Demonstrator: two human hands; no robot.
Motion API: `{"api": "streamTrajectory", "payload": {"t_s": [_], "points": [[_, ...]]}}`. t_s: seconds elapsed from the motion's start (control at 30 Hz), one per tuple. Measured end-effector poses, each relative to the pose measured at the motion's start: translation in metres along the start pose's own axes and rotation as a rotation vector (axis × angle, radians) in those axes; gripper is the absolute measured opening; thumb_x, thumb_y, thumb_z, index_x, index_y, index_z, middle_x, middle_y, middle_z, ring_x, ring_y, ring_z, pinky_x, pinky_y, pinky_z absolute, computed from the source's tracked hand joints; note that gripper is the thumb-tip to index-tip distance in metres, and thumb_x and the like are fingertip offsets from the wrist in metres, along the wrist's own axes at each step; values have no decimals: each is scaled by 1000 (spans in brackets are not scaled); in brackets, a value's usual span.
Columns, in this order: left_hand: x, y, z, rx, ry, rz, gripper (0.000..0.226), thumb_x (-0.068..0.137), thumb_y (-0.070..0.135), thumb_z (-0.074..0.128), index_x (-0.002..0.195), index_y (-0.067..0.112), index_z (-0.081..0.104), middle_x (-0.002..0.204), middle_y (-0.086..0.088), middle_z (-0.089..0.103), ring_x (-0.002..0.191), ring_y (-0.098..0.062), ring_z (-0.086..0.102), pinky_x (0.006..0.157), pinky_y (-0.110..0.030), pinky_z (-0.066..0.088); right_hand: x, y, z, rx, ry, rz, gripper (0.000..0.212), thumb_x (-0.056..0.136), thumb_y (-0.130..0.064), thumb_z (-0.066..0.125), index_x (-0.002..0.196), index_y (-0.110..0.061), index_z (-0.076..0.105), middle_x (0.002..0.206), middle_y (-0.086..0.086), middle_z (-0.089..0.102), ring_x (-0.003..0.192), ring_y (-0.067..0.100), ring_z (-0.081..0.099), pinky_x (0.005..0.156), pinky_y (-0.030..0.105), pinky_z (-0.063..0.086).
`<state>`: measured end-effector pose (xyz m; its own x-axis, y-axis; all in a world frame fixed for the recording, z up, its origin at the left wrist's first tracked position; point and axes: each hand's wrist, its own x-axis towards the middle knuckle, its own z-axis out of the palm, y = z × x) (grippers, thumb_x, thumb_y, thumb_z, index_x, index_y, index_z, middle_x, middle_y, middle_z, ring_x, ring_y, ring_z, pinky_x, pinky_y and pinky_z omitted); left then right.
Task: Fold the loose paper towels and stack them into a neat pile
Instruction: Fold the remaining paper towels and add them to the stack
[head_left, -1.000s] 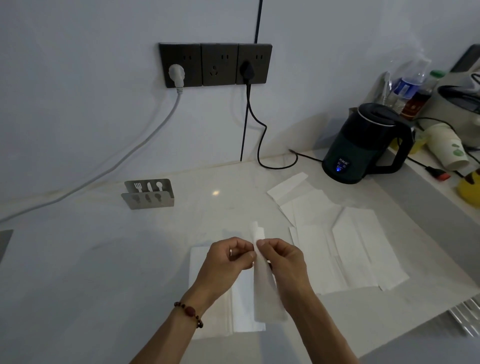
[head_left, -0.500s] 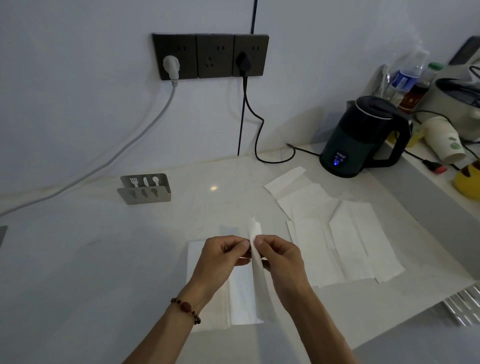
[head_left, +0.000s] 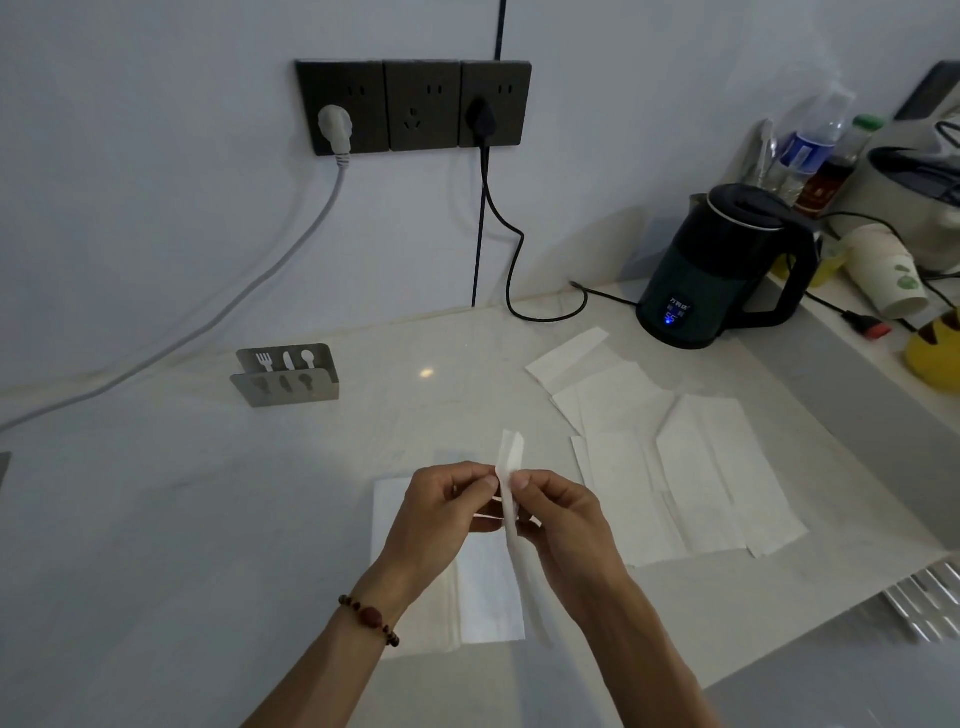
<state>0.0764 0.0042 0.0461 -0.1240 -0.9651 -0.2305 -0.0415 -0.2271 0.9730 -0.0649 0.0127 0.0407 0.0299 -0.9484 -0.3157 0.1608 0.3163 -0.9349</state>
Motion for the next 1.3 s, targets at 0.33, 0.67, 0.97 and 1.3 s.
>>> {"api": "streamTrajectory", "payload": {"t_s": [0.33,0.67,0.97,1.3], "points": [[-2,0,-3,-9,-31,6,19,95,10,58,98,9,76,89,-8,76,86,-23,73,78,-37,60,3,5,0,-117,29,-34,22,95,-18,57,90,-5,73,85,15,73,83,33,70,84,45,57],[1,-14,-35,-303,196,-193,22,92,5,58,79,8,74,81,-11,70,73,-21,65,68,-32,50,10,16,-14,225,200,390,35,96,-32,53,99,-3,72,88,15,73,82,33,68,79,45,54],[-9,-32,-91,-91,393,-153,18,92,8,60,85,12,76,85,-12,73,76,-23,64,76,-36,53,13,27,26,-176,56,138,5,83,-4,70,87,-2,73,86,10,76,83,31,72,78,45,59],[-22,-75,-132,268,573,-220,15,92,12,61,80,14,70,77,-2,70,70,-18,61,62,-24,46,32,70,47,-448,-13,216,27,80,-11,63,80,13,53,71,9,53,67,21,49,62,35,41]]}}
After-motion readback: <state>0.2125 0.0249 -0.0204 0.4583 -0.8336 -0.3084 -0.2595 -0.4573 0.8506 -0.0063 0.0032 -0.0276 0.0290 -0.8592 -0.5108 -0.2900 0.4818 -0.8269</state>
